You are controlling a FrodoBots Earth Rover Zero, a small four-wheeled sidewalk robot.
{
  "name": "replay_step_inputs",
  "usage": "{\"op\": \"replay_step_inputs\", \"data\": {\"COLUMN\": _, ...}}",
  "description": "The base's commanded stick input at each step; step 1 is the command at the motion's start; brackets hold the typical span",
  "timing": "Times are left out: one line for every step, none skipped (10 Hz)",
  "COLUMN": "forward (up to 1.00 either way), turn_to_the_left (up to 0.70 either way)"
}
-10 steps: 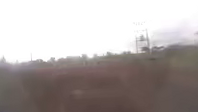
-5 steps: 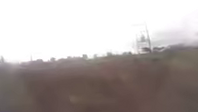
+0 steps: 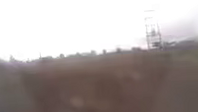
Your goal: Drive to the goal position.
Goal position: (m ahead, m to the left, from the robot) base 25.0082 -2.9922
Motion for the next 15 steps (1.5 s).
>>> {"op": "replay_step_inputs", "data": {"forward": 0.7, "turn_to_the_left": 0.0}}
{"op": "replay_step_inputs", "data": {"forward": 0.7, "turn_to_the_left": 0.0}}
{"op": "replay_step_inputs", "data": {"forward": 0.7, "turn_to_the_left": 0.0}}
{"op": "replay_step_inputs", "data": {"forward": 0.7, "turn_to_the_left": 0.0}}
{"op": "replay_step_inputs", "data": {"forward": 0.7, "turn_to_the_left": 0.0}}
{"op": "replay_step_inputs", "data": {"forward": 0.7, "turn_to_the_left": 0.0}}
{"op": "replay_step_inputs", "data": {"forward": 0.7, "turn_to_the_left": 0.0}}
{"op": "replay_step_inputs", "data": {"forward": 0.7, "turn_to_the_left": 0.0}}
{"op": "replay_step_inputs", "data": {"forward": 0.7, "turn_to_the_left": 0.0}}
{"op": "replay_step_inputs", "data": {"forward": 0.7, "turn_to_the_left": 0.0}}
{"op": "replay_step_inputs", "data": {"forward": 0.7, "turn_to_the_left": 0.0}}
{"op": "replay_step_inputs", "data": {"forward": 0.7, "turn_to_the_left": 0.0}}
{"op": "replay_step_inputs", "data": {"forward": 0.7, "turn_to_the_left": 0.0}}
{"op": "replay_step_inputs", "data": {"forward": 0.7, "turn_to_the_left": 0.0}}
{"op": "replay_step_inputs", "data": {"forward": 0.7, "turn_to_the_left": 0.0}}
